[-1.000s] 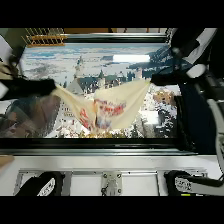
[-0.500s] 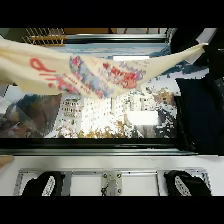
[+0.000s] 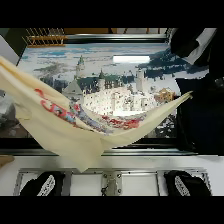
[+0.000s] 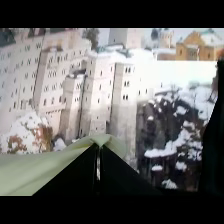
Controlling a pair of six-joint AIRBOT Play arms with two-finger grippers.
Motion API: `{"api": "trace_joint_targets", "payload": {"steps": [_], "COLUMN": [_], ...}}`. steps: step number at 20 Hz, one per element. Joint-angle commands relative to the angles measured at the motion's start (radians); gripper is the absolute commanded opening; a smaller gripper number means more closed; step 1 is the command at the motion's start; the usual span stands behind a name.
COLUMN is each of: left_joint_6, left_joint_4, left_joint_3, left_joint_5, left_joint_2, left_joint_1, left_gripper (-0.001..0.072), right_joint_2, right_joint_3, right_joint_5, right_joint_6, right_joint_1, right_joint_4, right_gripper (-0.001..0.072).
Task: Fold the clothes and pants, and hang the long-sleeved shirts on hangers.
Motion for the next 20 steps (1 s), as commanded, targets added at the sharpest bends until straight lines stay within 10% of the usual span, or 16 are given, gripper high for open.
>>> {"api": "trace_joint_targets", "payload": {"steps": [1, 4, 5, 7, 12, 20], "left_joint_6": [0.022, 0.024, 0.016, -0.028, 0.039, 0.043], "left_joint_4": [-0.022, -0.029, -0.030, -0.029, -0.019, -0.040], "left_joint_3": [0.007, 0.092, 0.140, 0.222, 0.138, -0.815], "left_joint_5": [0.003, 0.012, -0.007, -0.066, -0.136, 0.176], "left_joint_2": [-0.264, -0.534, -0.615, -0.720, -0.679, -0.314], "left_joint_1": [-0.107, -0.205, -0.229, -0.254, -0.206, -0.062], "left_gripper": [0.0008, 0.0009, 0.0143, 0.0705, 0.0693, 0.0692], "right_joint_2": [-0.086, -0.216, -0.251, -0.301, -0.254, -0.181], "right_joint_3": [-0.164, -0.203, -0.202, -0.191, -0.182, -0.182], "right_joint_5": [-0.026, -0.217, -0.282, -0.382, -0.365, -0.241], "right_joint_6": [0.034, 0.045, 0.061, 0.068, 0.056, 0.030], "right_joint_1": [0.000, -0.003, -0.003, -0.005, -0.048, -0.045], "right_joint_4": [0.014, 0.015, 0.016, 0.015, 0.014, 0.031], "right_gripper": [0.0010, 0.0017, 0.0115, 0.0587, 0.0585, 0.0585]}}
